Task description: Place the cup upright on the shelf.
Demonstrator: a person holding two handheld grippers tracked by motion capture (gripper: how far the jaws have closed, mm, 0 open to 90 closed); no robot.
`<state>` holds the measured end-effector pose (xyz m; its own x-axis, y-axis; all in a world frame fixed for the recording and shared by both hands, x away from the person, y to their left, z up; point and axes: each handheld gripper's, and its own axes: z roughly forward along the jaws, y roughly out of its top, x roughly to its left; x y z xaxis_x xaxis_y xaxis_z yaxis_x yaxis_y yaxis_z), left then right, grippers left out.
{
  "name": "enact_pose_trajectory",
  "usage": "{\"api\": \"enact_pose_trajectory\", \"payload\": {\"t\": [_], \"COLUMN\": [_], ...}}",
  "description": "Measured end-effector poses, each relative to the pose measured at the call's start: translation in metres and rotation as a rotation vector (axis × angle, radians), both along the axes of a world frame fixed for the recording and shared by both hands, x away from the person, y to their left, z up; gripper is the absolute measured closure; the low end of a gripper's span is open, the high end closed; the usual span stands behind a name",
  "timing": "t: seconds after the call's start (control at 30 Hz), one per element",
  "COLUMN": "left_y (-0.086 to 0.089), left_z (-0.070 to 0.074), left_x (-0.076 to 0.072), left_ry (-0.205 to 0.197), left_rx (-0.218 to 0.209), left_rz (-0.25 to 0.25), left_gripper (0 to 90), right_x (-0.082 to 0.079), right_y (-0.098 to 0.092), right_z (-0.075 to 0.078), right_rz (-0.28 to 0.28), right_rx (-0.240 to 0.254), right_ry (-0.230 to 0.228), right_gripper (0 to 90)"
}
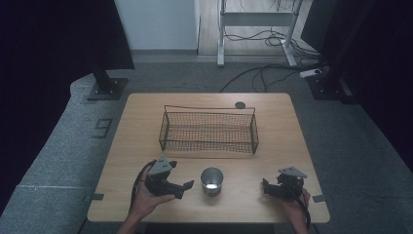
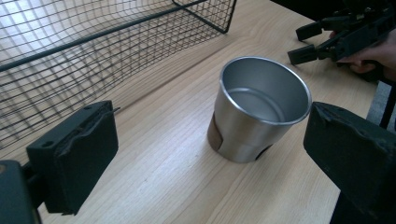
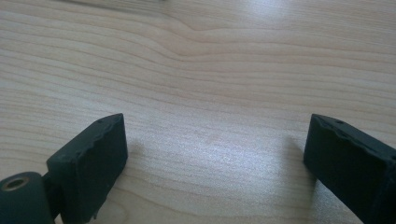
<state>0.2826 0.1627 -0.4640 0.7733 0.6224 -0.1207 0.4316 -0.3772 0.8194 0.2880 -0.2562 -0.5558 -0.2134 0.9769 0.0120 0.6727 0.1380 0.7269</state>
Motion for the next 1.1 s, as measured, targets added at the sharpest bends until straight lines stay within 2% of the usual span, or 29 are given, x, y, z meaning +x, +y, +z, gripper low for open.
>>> {"api": "enact_pose_trajectory", "payload": {"t": [0.57, 1.1], "left_y": [-0.039, -0.063], "left_z": [-0.010, -0.019], "left_x": [0.003, 0.008], "left_ry": [0.023, 0.050], "left_rx": [0.017, 0.055], "left_rz": [-0.082, -0.116], "left_gripper": [1.4, 2.0], "right_x": [0.000, 0.000], "right_y": [0.000, 0.000], "right_z": [0.000, 0.000], "right_rz": [0.000, -0.001], "right_rx": [0.000, 0.001], "right_ry": [0.000, -0.001], "right_gripper": [6.1, 6.0]}}
